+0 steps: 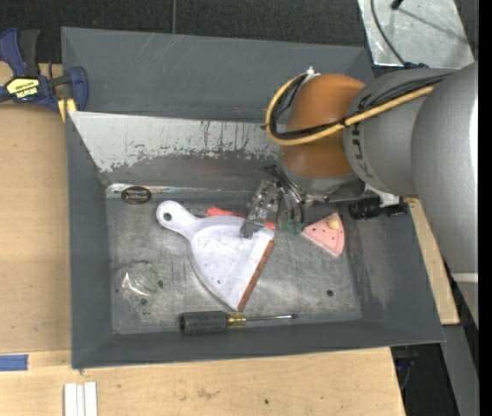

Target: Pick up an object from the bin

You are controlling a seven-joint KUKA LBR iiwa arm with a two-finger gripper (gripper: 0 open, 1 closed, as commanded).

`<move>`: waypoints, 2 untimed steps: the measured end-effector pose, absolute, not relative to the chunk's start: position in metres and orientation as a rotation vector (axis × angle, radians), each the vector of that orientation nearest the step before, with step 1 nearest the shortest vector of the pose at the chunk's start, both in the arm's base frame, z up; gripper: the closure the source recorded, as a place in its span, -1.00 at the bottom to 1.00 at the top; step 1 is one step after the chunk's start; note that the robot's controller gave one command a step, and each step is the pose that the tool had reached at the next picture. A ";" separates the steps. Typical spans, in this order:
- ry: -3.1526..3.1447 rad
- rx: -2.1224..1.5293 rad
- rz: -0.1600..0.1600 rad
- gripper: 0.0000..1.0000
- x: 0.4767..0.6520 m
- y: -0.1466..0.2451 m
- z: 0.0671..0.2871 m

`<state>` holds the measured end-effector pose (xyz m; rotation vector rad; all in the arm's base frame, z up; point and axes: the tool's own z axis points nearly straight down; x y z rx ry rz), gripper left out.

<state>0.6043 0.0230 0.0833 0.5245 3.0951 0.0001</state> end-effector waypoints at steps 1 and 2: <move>3.116 0.411 0.002 1.00 0.597 0.010 0.109; 3.136 0.115 -0.001 1.00 0.605 -0.007 0.144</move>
Offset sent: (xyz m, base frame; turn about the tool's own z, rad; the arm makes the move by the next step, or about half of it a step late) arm 0.0041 -0.0378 0.0750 -0.3060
